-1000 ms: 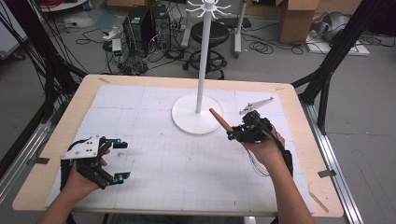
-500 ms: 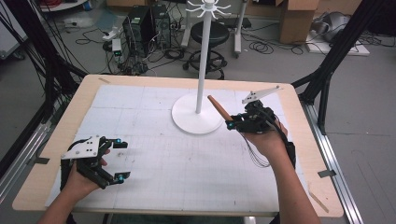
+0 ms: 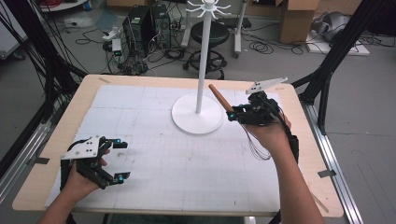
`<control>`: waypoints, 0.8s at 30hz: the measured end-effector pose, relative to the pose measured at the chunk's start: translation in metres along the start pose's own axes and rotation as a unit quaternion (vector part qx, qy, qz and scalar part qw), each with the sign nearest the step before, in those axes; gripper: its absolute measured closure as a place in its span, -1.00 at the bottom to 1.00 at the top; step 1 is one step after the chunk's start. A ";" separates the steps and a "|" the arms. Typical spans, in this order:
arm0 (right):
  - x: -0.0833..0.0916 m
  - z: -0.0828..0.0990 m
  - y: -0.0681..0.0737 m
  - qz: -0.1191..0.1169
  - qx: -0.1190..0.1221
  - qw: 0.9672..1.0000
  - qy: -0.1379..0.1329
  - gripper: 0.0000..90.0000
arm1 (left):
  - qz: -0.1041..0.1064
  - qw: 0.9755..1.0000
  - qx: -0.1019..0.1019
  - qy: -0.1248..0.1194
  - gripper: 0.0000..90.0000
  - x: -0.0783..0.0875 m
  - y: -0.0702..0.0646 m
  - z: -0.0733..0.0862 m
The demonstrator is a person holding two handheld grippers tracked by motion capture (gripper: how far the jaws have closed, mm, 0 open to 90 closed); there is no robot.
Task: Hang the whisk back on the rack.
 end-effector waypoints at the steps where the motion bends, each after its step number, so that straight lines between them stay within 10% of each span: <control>1: 0.001 -0.001 -0.001 0.001 -0.001 1.000 0.000 0.58 | 0.000 1.000 0.001 0.000 -0.96 0.000 0.000 0.000; 24: 0.037 -0.046 -0.031 0.044 -0.018 0.997 -0.061 0.58 | 0.000 1.000 -0.001 0.002 -0.96 -0.001 0.000 0.000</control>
Point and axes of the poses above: each handheld gripper's, and its own axes: x roughly backward along the jaws, z roughly out of its underside, y roughly to its left, the point moved 3 cm from there along -x, roughly forward along the jaws, and after that the axes turned 1 degree about x, right-handed, at the moved point
